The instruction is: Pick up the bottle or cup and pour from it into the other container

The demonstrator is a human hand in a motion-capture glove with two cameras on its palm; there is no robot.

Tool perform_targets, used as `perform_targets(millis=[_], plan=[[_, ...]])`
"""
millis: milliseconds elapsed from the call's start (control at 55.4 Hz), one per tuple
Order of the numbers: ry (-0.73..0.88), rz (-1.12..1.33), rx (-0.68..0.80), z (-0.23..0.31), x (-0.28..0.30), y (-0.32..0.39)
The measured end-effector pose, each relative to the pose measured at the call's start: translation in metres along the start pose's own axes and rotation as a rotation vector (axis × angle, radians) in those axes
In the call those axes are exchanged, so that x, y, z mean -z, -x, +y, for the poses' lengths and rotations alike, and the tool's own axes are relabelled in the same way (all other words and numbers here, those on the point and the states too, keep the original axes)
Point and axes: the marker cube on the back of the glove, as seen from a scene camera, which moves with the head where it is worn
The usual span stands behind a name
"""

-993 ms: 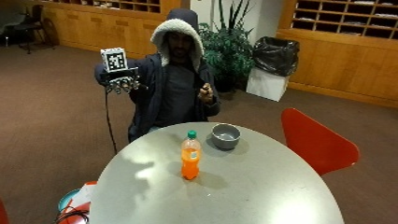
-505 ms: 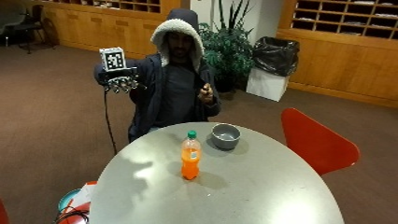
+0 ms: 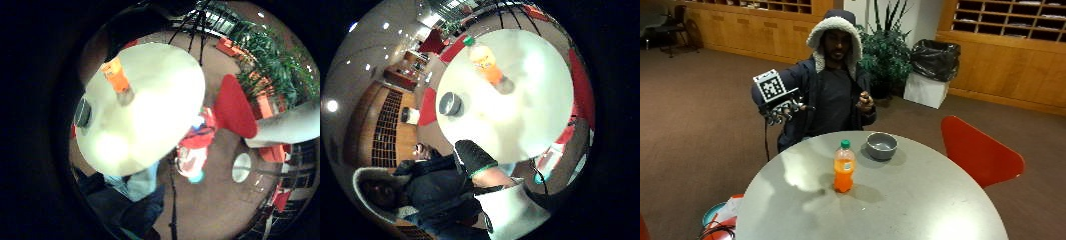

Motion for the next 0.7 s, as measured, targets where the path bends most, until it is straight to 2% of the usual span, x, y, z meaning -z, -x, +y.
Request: perform_targets(millis=[36,108,181,235,361,505,614,704], plan=[[-0.06,-0.039,-0.002,-0.017,-0.015,0.002],[-0.058,-0.116,0.008,-0.034,-0.044,0.005],[0.173,-0.195,0.04,-0.027,-0.066,0.008],[0.23,-0.257,0.045,-0.033,-0.083,0.012],[0.211,-0.411,0.042,-0.061,-0.126,0.024],[0.211,-0.582,-0.032,-0.079,-0.172,0.04],[0.232,-0.729,-0.022,-0.091,-0.2,0.055],[0.191,-0.802,-0.033,-0.103,-0.219,0.066]])
